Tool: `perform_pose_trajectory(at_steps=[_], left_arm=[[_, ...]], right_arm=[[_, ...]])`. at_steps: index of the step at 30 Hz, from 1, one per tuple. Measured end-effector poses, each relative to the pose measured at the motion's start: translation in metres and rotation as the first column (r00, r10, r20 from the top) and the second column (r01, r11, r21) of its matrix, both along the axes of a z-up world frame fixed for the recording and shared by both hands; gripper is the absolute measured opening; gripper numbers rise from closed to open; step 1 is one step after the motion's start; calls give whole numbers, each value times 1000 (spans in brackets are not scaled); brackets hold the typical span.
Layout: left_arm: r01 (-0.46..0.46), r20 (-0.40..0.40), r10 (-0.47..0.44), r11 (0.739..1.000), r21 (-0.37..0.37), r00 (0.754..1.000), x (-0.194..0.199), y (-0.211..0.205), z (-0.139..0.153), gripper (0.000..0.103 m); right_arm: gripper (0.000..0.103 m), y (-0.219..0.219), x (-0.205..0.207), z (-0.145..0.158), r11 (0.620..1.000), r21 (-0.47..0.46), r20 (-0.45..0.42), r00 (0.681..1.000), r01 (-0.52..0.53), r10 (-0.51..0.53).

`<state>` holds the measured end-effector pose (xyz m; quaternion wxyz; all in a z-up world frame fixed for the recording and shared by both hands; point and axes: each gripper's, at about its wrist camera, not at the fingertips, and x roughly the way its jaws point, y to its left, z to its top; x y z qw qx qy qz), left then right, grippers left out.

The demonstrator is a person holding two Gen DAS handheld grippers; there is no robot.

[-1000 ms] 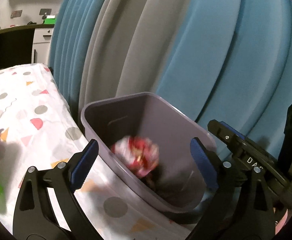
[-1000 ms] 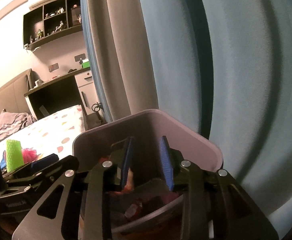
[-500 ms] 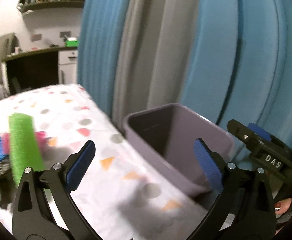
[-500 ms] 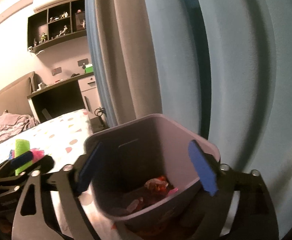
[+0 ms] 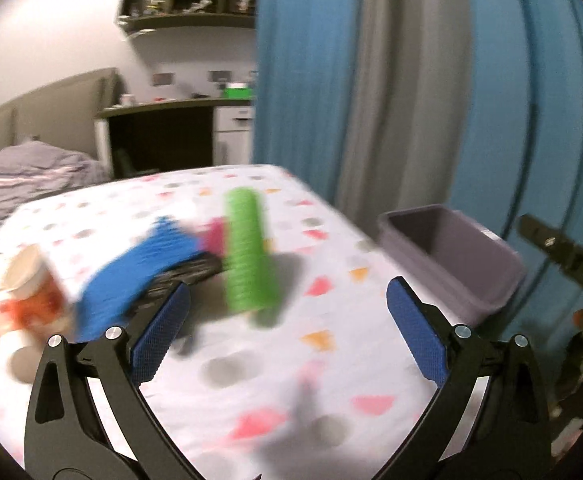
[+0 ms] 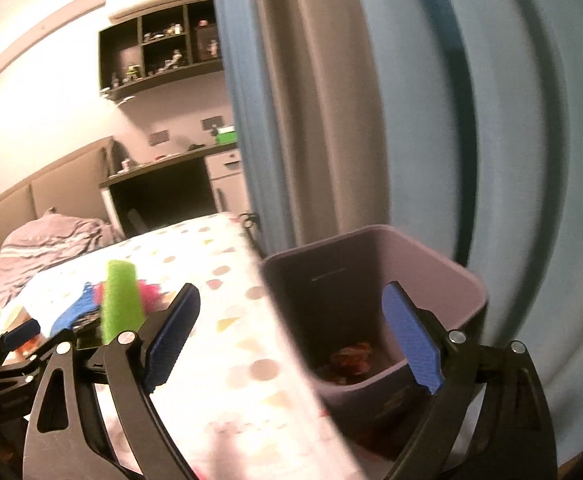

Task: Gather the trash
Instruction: 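Move both tools away from the bin back toward the paper cups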

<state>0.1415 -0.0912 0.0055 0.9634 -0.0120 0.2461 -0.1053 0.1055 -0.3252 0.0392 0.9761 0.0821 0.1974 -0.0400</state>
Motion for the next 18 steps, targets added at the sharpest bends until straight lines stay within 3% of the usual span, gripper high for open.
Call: perform_pose_trajectory(at_steps=[4, 8, 11, 15, 18], left_arm=[[-123, -15, 123, 992, -7, 992, -13, 46, -1, 97], [-264, -38, 264, 965, -5, 964, -27, 99, -6, 97], [-366, -57, 365, 931, -8, 929, -36, 138, -10, 97], [-442, -75, 440, 897, -21, 895, -46, 173, -13, 97], [-461, -96, 456, 887, -30, 885, -46, 191, -17, 97]], right_arm=[[89, 29, -1, 2, 998, -3, 2, 998, -68, 68], [89, 66, -2, 1, 989, -13, 2, 989, -145, 145], [89, 87, -1, 1, 981, -16, -3, 981, -194, 194], [89, 119, 1, -3, 966, -14, -12, 966, -259, 259], [89, 143, 1, -6, 952, -20, -23, 952, -306, 306]])
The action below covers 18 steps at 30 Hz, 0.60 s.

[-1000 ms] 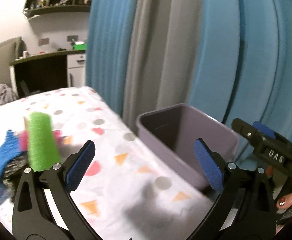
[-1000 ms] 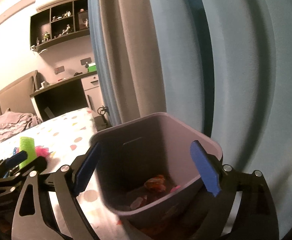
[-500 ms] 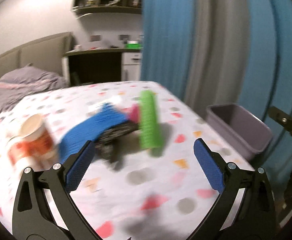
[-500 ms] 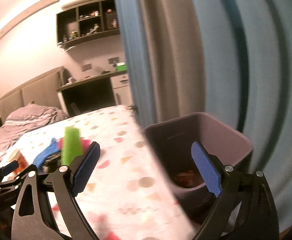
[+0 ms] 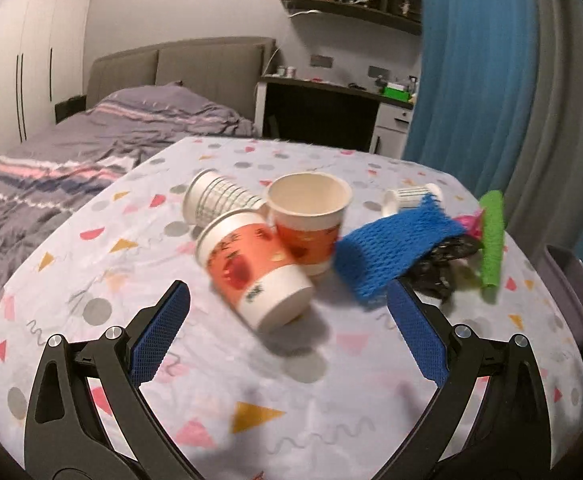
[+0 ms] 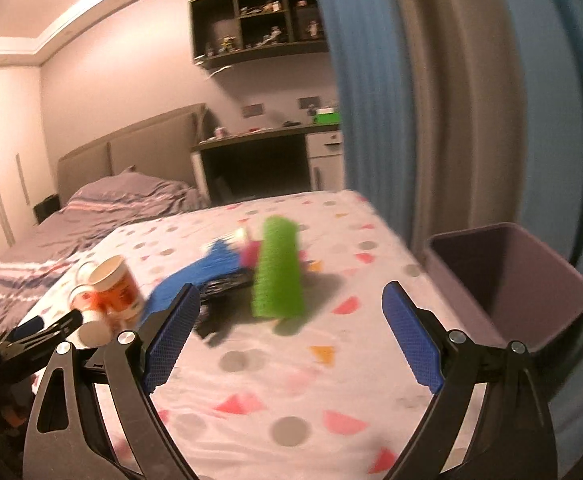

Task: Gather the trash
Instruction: 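Move both tools away from the bin back toward the paper cups, then close the left tool on the orange paper cup while the right tool grasps the orange-print cup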

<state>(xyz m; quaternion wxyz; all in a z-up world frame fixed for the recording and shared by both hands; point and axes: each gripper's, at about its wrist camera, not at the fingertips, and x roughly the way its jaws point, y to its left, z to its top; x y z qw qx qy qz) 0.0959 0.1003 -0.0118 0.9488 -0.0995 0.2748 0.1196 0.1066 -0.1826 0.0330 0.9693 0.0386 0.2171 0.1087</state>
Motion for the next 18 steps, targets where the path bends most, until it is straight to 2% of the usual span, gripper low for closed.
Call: perform_pose_trajectory(at_steps=[5, 11, 14, 18], left_arm=[[-3, -46, 1, 999, -53, 999, 16, 18, -9, 97], [-19, -103, 7, 994, -107, 995, 39, 28, -22, 96], [-20, -130, 2, 990, -140, 992, 47, 34, -28, 90], [-7, -162, -25, 981, -196, 986, 53, 40, -36, 74]], right_arm=[[89, 31, 2, -3, 997, -14, -17, 997, -71, 70], [89, 49, 8, -7, 993, -28, -30, 993, -114, 114], [89, 60, 13, -8, 991, -27, -37, 991, -128, 127], [89, 71, 19, -9, 988, -32, -43, 988, -149, 147]])
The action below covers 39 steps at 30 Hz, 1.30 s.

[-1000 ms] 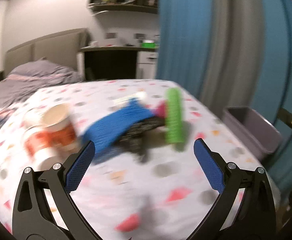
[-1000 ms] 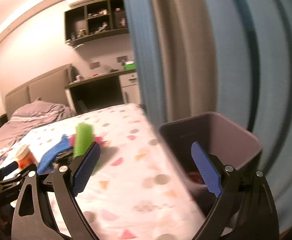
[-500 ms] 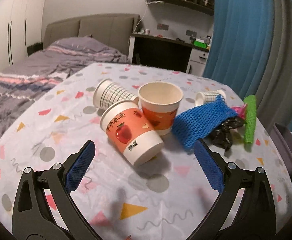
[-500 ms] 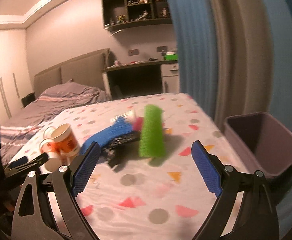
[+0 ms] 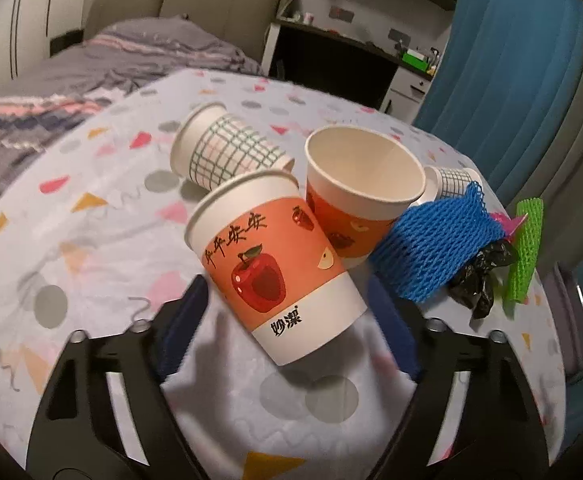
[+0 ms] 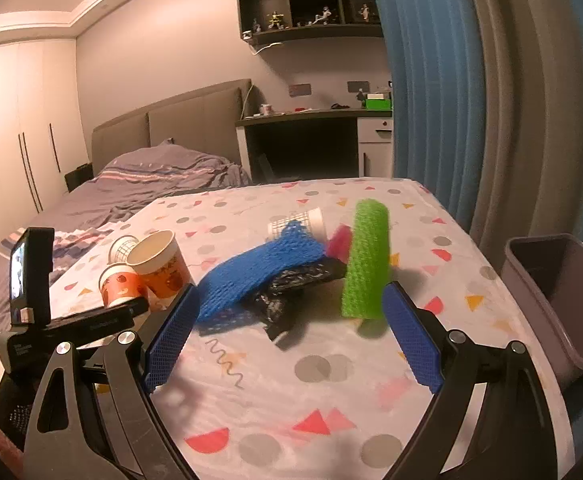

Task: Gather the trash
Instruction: 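Close the left tool on the orange paper cup while the right tool grasps the orange-print cup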

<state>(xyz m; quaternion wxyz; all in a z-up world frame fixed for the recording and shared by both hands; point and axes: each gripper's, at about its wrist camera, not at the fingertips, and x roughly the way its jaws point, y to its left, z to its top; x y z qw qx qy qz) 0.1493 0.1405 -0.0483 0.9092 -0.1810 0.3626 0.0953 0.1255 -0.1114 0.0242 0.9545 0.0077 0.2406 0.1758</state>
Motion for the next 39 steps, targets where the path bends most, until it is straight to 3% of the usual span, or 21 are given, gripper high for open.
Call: perform_pose_trajectory(at_steps=[7, 13, 21, 30, 39], left_arm=[[41, 23, -40, 998, -41, 999, -10, 5, -2, 66], [50, 67, -46, 997, -61, 997, -33, 12, 4, 64], [-16, 123, 19, 999, -28, 992, -71, 42, 15, 64], [-50, 160, 58, 998, -50, 985, -87, 74, 21, 64], [-29, 180, 42, 997, -77, 983, -85, 79, 19, 64]], right_arm=[[89, 24, 8, -4, 999, -16, -13, 999, -41, 41], [89, 57, 13, -12, 994, -47, -25, 995, -102, 101], [89, 118, 24, -25, 979, -104, -39, 985, -174, 171], [89, 167, 42, -33, 971, -156, -34, 983, -182, 179], [86, 183, 62, -39, 969, -179, -56, 985, -173, 165]])
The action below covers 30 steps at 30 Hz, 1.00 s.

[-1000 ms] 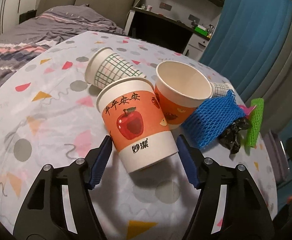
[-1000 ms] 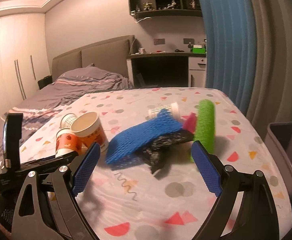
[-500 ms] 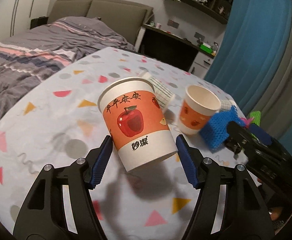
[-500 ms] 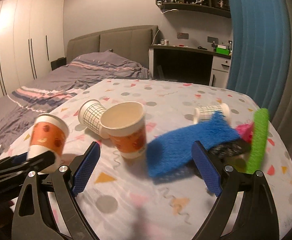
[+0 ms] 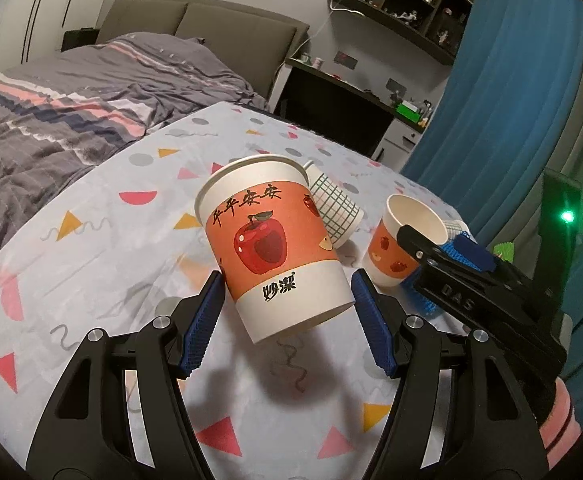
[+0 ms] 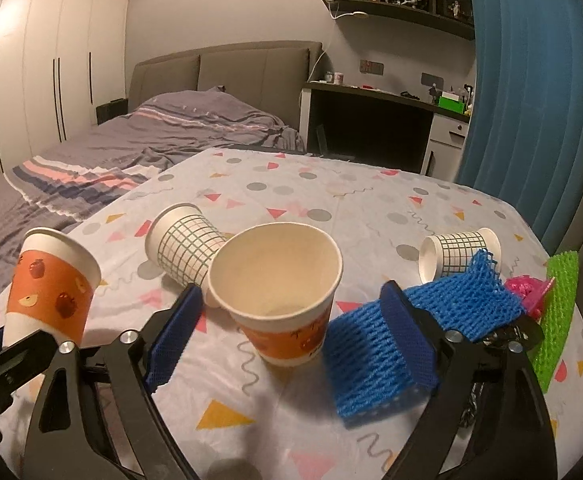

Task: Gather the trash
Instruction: 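Close the left tool on the orange paper cup while the right tool grasps the orange-print cup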

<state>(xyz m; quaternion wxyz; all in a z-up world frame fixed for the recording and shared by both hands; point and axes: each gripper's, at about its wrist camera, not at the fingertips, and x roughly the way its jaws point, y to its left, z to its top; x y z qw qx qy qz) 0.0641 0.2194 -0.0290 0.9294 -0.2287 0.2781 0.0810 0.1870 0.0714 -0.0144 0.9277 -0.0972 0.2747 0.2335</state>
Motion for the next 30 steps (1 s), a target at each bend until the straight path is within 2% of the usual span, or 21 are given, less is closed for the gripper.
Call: perform_pose_trajectory(at_steps=[9, 12, 15, 18, 23, 30], left_arm=[[16, -2, -16, 1000, -15, 1000, 9, 3, -4, 64], [20, -4, -20, 1000, -15, 1000, 11, 3, -4, 64], [25, -5, -25, 1000, -11, 1000, 12, 2, -5, 64], [31, -4, -31, 1000, -6, 1000, 12, 0, -5, 64], [39, -2, -39, 999, 0, 999, 15, -2, -3, 64], [80, 9, -80, 997, 17, 997, 18, -20, 2, 64]], right_arm=[[80, 10, 9, -8, 999, -38, -13, 1000, -19, 18], [74, 12, 12, -9, 999, -41, -22, 1000, -23, 22], [64, 13, 13, -11, 998, -45, -32, 999, -31, 30], [61, 11, 12, -10, 999, -41, -23, 999, -35, 34], [60, -4, 6, -2, 999, 5, -18, 999, -39, 39], [60, -42, -17, 25, 995, 85, 22, 998, -60, 59]])
